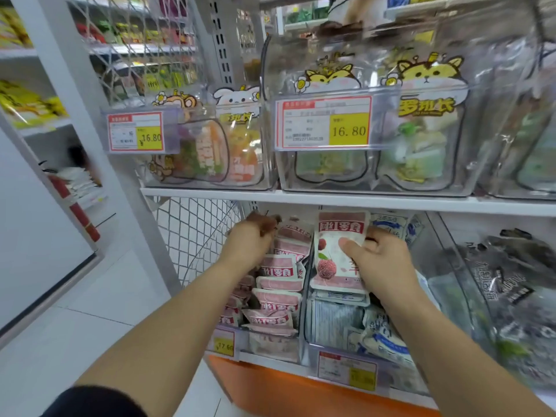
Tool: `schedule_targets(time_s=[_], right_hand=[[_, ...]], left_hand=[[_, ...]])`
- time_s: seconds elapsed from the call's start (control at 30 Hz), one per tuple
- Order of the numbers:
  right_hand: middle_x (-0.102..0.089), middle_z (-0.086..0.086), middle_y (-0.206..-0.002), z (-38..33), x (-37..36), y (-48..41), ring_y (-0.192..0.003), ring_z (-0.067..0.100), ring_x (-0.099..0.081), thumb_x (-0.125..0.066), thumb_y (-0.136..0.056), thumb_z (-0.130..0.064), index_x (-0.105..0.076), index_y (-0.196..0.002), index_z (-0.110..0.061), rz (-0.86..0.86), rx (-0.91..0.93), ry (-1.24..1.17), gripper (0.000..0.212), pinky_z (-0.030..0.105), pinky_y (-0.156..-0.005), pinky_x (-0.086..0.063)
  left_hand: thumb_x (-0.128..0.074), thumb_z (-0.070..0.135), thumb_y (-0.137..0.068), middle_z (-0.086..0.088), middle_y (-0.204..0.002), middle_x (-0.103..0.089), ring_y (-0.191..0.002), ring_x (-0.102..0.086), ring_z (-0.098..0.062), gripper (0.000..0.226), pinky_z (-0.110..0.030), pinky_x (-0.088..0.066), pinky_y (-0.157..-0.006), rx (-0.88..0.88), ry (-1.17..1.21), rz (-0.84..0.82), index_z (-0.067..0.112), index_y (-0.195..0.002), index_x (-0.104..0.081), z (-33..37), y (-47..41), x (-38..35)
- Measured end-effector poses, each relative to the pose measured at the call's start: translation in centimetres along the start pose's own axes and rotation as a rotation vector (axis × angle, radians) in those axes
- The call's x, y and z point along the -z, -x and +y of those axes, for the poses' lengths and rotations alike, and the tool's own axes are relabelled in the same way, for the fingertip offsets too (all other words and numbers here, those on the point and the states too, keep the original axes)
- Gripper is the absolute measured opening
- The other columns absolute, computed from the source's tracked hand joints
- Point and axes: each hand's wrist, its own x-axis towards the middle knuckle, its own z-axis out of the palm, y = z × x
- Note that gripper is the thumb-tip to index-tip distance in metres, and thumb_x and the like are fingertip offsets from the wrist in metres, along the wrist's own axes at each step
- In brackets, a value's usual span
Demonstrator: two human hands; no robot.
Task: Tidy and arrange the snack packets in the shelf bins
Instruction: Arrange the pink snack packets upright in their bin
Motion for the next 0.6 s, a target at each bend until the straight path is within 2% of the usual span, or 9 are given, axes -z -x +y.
schedule_targets(time_s=[0.07, 0.1, 0.13, 0.2, 0.3, 0.4, 0.43, 0.5, 0.6], right_hand=[[-0.064, 0.030, -0.084, 0.2, 0.1, -0.4, -0.071, 0.046, -0.058, -0.067, -0.086, -0.025, -0.062, -0.097, -0.001, 0.009, -0.007, -0.010, 0.027, 0.045, -0.070, -0.052], [-0.056, 0.024, -0.069, 0.3, 0.2, -0.6, -0.059, 0.036, -0.049, -0.067, -0.086, -0.025, -0.059, -0.101, 0.006, 0.013, -0.006, -0.018, 0.035, 0.035, -0.062, -0.045], [-0.043, 0.018, -0.062, 0.3, 0.3, -0.7, -0.056, 0.027, -0.039, -0.067, -0.086, -0.024, -0.058, -0.103, 0.010, 0.023, -0.004, -0.020, 0.038, 0.030, -0.058, -0.035], [-0.038, 0.023, -0.061, 0.4, 0.5, -1.0, -0.059, 0.021, -0.036, -0.066, -0.086, -0.021, -0.059, -0.100, 0.007, 0.041, 0.002, -0.031, 0.032, 0.028, -0.057, -0.028], [-0.056, 0.036, -0.078, 0.4, 0.4, -1.3, -0.062, 0.023, -0.044, -0.067, -0.085, -0.021, -0.060, -0.099, 0.008, 0.048, 0.033, -0.030, 0.033, 0.030, -0.060, -0.034], [-0.060, 0.036, -0.092, 0.3, 0.3, -1.3, -0.066, 0.040, -0.056, -0.068, -0.084, -0.021, -0.060, -0.094, 0.006, 0.055, 0.037, -0.012, 0.030, 0.039, -0.066, -0.048], [-0.060, 0.036, -0.090, 0.3, 0.3, -1.3, -0.064, 0.040, -0.055, -0.068, -0.085, -0.021, -0.061, -0.088, -0.001, 0.059, 0.046, -0.004, 0.021, 0.039, -0.064, -0.048], [-0.055, 0.037, -0.077, 0.2, 0.2, -1.1, -0.056, 0.026, -0.044, -0.067, -0.085, -0.019, -0.058, -0.080, -0.008, 0.056, 0.054, -0.001, 0.015, 0.032, -0.057, -0.036], [-0.039, 0.019, -0.062, 0.1, 0.0, -0.9, -0.057, 0.021, -0.034, -0.067, -0.085, -0.020, -0.057, -0.079, -0.006, 0.040, 0.055, -0.036, 0.018, 0.029, -0.057, -0.026]], left_hand=[[-0.057, 0.021, -0.093, -0.009, -0.117, -0.058, -0.099, -0.061, -0.025, 0.020, -0.021, -0.043, -0.074, -0.028, -0.130, -0.068, 0.016, -0.110, -0.066, 0.3, -1.0, -0.4], [-0.057, 0.022, -0.092, -0.010, -0.118, -0.057, -0.099, -0.060, -0.025, 0.020, -0.020, -0.039, -0.070, -0.031, -0.184, -0.097, 0.015, -0.108, -0.067, 0.5, -1.4, -0.6], [-0.058, 0.024, -0.091, -0.010, -0.119, -0.058, -0.099, -0.059, -0.025, 0.020, -0.019, -0.037, -0.066, -0.023, -0.201, -0.121, 0.015, -0.107, -0.067, 0.6, -1.8, -0.7], [-0.065, 0.026, -0.087, -0.005, -0.128, -0.057, -0.102, -0.059, -0.022, 0.030, -0.015, -0.039, -0.067, 0.016, -0.138, -0.183, 0.015, -0.115, -0.064, 0.6, -2.3, -1.1], [-0.070, 0.025, -0.083, 0.000, -0.138, -0.049, -0.118, -0.052, -0.020, 0.050, -0.014, -0.034, -0.081, 0.050, -0.064, -0.246, 0.015, -0.129, -0.054, 0.2, -2.3, -1.3], [-0.068, 0.034, -0.084, -0.002, -0.124, -0.055, -0.109, -0.053, -0.016, 0.053, -0.017, -0.036, -0.082, 0.048, 0.005, -0.263, 0.017, -0.131, -0.051, -0.1, -1.9, -0.8], [-0.064, 0.037, -0.087, 0.001, -0.117, -0.054, -0.104, -0.051, -0.013, 0.048, -0.017, -0.035, -0.081, 0.043, 0.029, -0.269, 0.019, -0.130, -0.053, -0.1, -1.8, -0.6], [-0.057, 0.037, -0.092, 0.004, -0.110, -0.049, -0.098, -0.046, -0.009, 0.039, -0.017, -0.034, -0.078, 0.027, 0.029, -0.261, 0.025, -0.129, -0.055, -0.1, -1.6, -0.4], [-0.055, 0.022, -0.093, 0.000, -0.120, -0.055, -0.090, -0.051, -0.011, 0.033, -0.015, -0.037, -0.068, 0.038, 0.056, -0.206, 0.025, -0.125, -0.058, 0.2, -2.0, -0.7]])
